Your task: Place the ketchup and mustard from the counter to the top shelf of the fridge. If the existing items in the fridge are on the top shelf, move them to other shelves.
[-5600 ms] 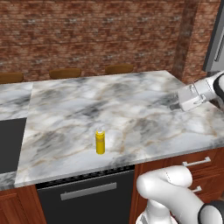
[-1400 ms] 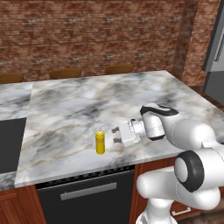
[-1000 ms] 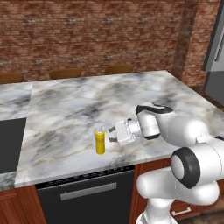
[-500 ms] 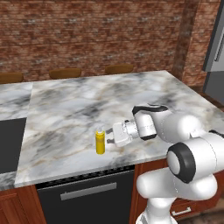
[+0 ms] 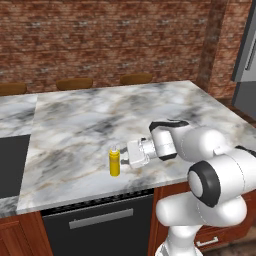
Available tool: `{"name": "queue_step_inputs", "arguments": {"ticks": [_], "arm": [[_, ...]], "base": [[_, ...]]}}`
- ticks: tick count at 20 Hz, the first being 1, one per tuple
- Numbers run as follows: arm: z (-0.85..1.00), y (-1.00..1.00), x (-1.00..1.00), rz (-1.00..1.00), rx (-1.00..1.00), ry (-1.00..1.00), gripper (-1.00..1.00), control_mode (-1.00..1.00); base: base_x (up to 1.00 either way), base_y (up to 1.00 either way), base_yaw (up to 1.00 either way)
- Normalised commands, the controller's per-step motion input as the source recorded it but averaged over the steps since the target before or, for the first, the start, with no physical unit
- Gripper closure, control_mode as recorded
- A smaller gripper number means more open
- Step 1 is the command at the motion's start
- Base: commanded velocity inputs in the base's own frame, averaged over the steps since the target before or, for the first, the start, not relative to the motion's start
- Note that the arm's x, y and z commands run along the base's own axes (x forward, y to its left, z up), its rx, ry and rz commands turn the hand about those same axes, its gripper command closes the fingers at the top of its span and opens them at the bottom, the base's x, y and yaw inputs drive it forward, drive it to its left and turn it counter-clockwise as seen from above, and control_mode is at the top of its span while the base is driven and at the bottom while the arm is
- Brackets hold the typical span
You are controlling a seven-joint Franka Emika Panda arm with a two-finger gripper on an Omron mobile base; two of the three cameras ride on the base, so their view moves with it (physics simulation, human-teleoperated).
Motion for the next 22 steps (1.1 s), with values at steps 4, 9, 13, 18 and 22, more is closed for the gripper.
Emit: {"name": "queue_step_inputs", "arguments": {"ticks": [4, 9, 13, 18, 22], "arm": [[-0.02, 0.00, 0.08, 0.00, 0.00, 0.00, -1.00, -1.00], [-0.05, 0.00, 0.12, 0.00, 0.00, 0.00, -1.00, -1.00], [-0.10, 0.00, 0.15, 0.00, -0.01, 0.00, -1.00, -1.00], [-0.12, 0.00, 0.15, 0.00, -0.02, 0.00, -1.00, -1.00], [-0.12, 0.05, 0.18, 0.00, -0.02, 0.00, -1.00, -1.00]], "base": [[0.00, 0.00, 0.00], [0.00, 0.00, 0.00], [0.00, 0.00, 0.00], [0.00, 0.00, 0.00], [0.00, 0.00, 0.00]]}}
